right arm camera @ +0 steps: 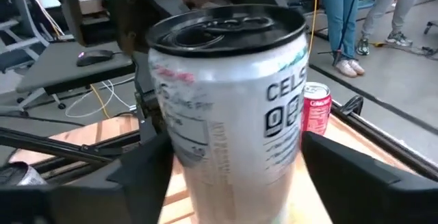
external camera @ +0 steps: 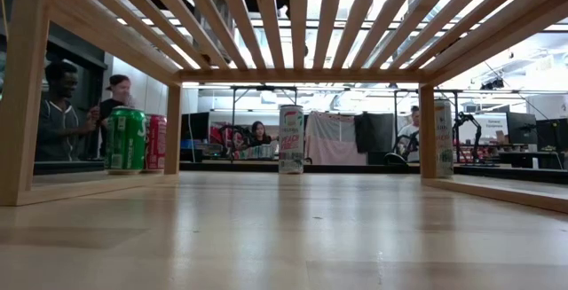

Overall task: Place canned beverage on shelf
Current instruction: Put the top left white pink soda can on the shelf

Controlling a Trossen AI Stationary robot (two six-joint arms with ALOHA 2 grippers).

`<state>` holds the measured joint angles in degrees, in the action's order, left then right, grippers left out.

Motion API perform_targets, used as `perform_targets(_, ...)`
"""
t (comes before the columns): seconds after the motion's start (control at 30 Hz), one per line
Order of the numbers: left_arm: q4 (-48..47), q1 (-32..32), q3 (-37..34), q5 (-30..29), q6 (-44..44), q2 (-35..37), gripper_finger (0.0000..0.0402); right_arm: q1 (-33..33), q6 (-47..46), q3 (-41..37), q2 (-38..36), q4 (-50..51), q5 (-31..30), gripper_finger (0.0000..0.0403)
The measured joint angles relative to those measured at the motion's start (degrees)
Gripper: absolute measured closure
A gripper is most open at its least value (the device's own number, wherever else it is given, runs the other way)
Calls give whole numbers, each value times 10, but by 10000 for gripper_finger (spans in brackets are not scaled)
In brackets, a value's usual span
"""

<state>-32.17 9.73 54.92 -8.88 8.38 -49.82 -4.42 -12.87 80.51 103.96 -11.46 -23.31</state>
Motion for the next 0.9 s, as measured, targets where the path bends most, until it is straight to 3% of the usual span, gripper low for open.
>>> perform_targets(0.13, 0, 0, 0, 0, 14, 25, 59, 6, -6, 0, 0, -1, 17, 182)
perform_targets(0.3, 15, 0, 0, 46, 73, 75, 59, 29, -1, -1, -19, 9, 107, 187)
perform_targets(0.47, 56, 0, 0, 132, 157, 117, 59, 80, -4, -1, -47, -10, 292, 187)
perform_targets(0.63, 128, 0, 1, 207, 210, 129, 59, 129, -65, -1, -49, -80, 466, 187)
perform_targets(0.73, 153, -1, 1, 208, 202, 115, 59, 142, -96, 0, -50, -116, 514, 187)
perform_targets(0.9, 156, -8, 1, 206, 160, 69, 59, 141, -113, 0, -50, -147, 540, 187)
